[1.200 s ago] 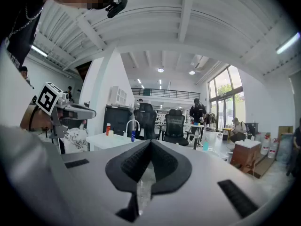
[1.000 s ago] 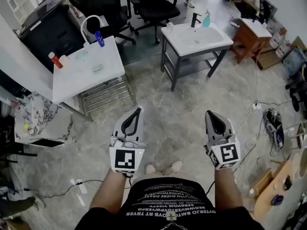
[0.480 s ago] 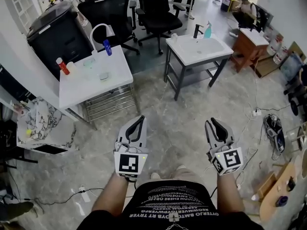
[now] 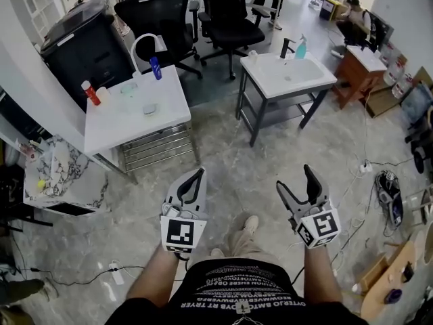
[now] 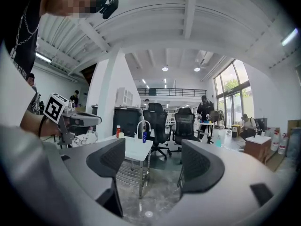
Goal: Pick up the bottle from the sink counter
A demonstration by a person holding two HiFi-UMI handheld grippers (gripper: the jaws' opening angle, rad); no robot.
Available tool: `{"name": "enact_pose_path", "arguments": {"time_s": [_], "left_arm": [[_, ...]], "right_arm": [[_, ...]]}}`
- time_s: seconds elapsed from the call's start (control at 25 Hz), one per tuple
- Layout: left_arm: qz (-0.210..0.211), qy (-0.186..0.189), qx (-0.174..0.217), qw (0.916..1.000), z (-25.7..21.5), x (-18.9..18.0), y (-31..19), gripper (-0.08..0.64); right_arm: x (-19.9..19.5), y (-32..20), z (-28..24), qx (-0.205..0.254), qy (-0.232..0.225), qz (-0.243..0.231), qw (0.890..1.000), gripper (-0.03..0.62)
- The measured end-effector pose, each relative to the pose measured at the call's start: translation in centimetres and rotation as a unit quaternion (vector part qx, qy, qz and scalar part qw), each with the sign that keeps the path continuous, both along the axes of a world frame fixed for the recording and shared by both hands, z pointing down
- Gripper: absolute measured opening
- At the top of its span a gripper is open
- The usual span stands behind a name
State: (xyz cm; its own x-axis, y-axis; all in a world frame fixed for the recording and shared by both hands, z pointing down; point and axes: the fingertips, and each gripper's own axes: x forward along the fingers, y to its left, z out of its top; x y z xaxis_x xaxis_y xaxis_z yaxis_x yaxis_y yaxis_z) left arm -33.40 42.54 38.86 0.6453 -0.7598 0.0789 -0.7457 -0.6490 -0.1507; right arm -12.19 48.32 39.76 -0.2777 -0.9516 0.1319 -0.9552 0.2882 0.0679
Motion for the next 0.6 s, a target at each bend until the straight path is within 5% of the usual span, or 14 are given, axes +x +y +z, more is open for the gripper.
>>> {"name": "enact_pose_path", "arguments": {"time_s": [0.6], "left_arm": [[0.0,-0.002,-0.024,0.9997,2.1,10.0,-11.8,0.002]], "right_arm": [[8.4,-12.9,2.2,-0.02,-0.008,-0.036,0.999,0.367]]}}
